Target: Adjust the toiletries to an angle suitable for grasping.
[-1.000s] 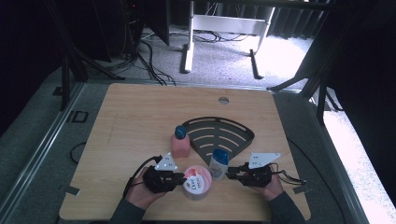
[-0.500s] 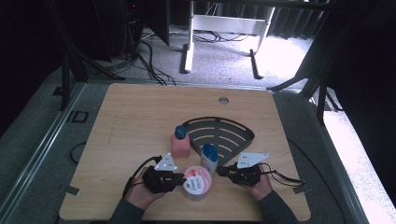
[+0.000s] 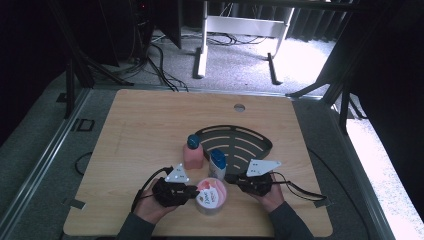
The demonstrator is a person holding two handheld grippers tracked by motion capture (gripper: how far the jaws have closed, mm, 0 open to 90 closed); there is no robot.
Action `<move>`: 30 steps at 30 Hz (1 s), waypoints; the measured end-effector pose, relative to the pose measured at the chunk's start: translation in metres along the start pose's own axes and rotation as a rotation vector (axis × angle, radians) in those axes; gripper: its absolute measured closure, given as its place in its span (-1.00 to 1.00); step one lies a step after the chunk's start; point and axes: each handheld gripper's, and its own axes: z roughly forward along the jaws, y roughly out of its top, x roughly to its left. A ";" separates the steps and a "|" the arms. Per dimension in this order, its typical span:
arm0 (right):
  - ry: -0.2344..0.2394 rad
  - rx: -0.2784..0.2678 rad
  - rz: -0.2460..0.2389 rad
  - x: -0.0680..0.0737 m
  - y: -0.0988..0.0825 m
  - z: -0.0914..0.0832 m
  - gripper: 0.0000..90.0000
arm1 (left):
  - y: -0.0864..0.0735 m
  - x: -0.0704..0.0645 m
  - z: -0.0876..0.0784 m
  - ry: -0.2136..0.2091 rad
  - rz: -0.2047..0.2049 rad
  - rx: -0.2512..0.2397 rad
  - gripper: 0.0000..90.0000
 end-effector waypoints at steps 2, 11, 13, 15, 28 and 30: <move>0.002 0.004 -0.007 -0.001 0.003 0.002 0.92 | 0.000 0.001 0.000 -0.005 0.001 -0.002 0.72; 0.035 0.017 -0.046 -0.001 0.021 0.018 0.92 | 0.000 0.001 0.000 -0.006 0.001 -0.007 0.65; 0.034 0.024 -0.057 -0.001 0.023 0.019 0.92 | 0.000 0.001 -0.001 -0.008 -0.001 -0.014 0.65; 0.030 0.024 -0.054 -0.003 0.022 0.018 0.95 | 0.000 0.002 -0.002 -0.007 -0.008 -0.031 0.64; 0.048 0.037 -0.044 -0.009 0.026 0.029 1.00 | 0.001 0.006 -0.003 0.009 -0.023 -0.057 0.64; 0.051 0.039 -0.050 -0.009 0.027 0.033 1.00 | 0.002 0.007 -0.003 0.014 -0.019 -0.055 0.64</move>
